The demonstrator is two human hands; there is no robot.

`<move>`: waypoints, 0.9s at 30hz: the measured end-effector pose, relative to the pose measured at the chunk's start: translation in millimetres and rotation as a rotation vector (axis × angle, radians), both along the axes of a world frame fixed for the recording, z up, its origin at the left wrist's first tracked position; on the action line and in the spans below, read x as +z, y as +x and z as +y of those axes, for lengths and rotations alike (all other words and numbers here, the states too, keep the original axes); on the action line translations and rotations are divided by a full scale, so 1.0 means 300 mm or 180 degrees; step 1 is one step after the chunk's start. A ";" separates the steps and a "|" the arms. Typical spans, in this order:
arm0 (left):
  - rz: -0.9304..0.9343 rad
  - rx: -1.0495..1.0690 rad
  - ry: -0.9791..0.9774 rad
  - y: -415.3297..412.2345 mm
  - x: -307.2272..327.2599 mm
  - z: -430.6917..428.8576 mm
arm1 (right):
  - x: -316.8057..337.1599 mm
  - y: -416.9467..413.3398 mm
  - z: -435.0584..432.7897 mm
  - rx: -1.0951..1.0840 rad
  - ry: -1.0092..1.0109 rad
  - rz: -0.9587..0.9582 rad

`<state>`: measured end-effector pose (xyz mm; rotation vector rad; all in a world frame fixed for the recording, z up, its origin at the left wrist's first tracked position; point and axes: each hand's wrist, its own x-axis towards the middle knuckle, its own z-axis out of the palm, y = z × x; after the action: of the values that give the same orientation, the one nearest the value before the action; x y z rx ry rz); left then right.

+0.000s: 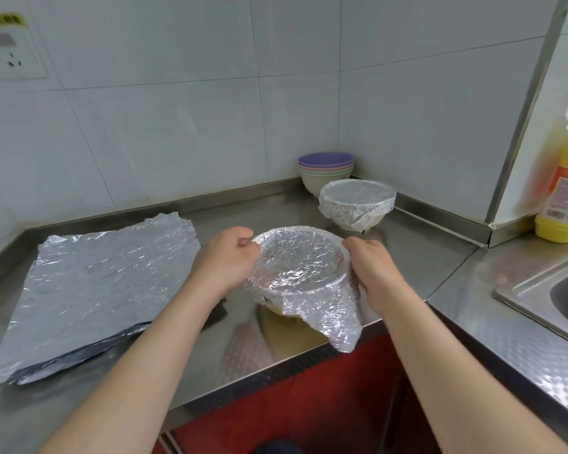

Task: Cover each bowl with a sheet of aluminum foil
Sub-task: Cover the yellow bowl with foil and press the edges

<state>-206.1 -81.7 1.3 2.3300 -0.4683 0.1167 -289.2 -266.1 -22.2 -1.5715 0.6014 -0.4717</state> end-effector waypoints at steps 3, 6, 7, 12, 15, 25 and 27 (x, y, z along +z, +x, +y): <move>0.0254 -0.0041 -0.0492 0.037 0.003 -0.011 | 0.035 0.008 -0.023 0.0260 -0.0255 0.0139; 0.0767 -0.0192 -0.0921 0.055 0.002 -0.068 | 0.046 0.032 -0.021 0.0353 -0.0603 0.0293; 0.0872 -0.0179 -0.0992 0.058 -0.001 -0.081 | 0.049 0.038 -0.016 0.0420 -0.0706 0.0325; 0.0926 -0.0023 -0.0952 0.089 -0.036 -0.101 | 0.033 0.078 -0.021 0.0369 -0.1009 0.0458; 0.0833 0.0005 -0.0816 0.083 -0.044 -0.101 | 0.039 0.084 -0.018 0.0431 -0.1007 0.0553; 0.0923 -0.0148 -0.0434 0.086 0.021 -0.037 | 0.054 0.091 -0.030 0.0810 -0.1207 0.0689; 0.0870 -0.0240 -0.0377 0.089 0.010 -0.047 | 0.051 0.104 -0.029 0.0873 -0.1301 0.0718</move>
<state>-179.5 -95.8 4.4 2.1675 -0.3993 -0.2026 -258.0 -274.9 -6.8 -2.0823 0.4654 -0.2171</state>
